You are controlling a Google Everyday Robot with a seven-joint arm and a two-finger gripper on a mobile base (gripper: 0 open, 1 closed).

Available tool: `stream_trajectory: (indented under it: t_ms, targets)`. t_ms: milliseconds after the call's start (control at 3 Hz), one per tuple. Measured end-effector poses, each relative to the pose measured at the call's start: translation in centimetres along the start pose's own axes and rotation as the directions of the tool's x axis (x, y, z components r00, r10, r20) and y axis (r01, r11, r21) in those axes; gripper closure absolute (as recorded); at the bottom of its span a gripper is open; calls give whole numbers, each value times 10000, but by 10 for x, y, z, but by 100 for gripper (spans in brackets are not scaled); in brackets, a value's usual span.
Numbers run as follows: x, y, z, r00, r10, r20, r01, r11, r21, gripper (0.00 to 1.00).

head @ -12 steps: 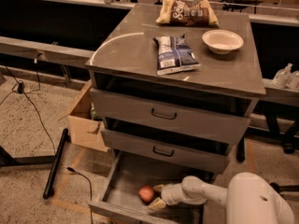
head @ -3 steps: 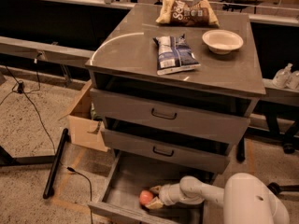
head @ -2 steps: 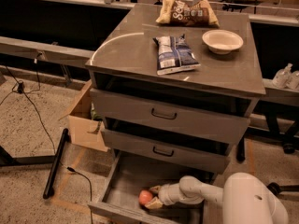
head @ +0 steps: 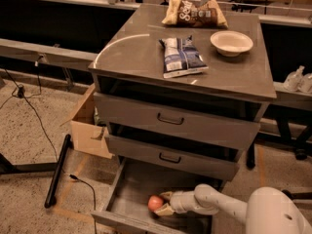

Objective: Pick apple from bottom drawer and place on counter

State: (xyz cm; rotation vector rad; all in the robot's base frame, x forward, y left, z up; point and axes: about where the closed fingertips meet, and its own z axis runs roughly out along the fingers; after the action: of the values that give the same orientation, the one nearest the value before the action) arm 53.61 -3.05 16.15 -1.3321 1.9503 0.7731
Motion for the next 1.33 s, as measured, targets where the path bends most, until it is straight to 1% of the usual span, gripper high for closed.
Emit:
stream_trajectory:
  t_ms: [333,667,1000,1333]
  targets:
    - [-3,7,-33,9995,133,297,-141,9996,263,100]
    - [-5,23,-71,9986,97,525,-113,9995,294,100]
    - [-22,45,-120,9926,-281,1181,221,9984,522,100]
    - [-54,55,-176,9672,-1098,2291,928,9922,834,100]
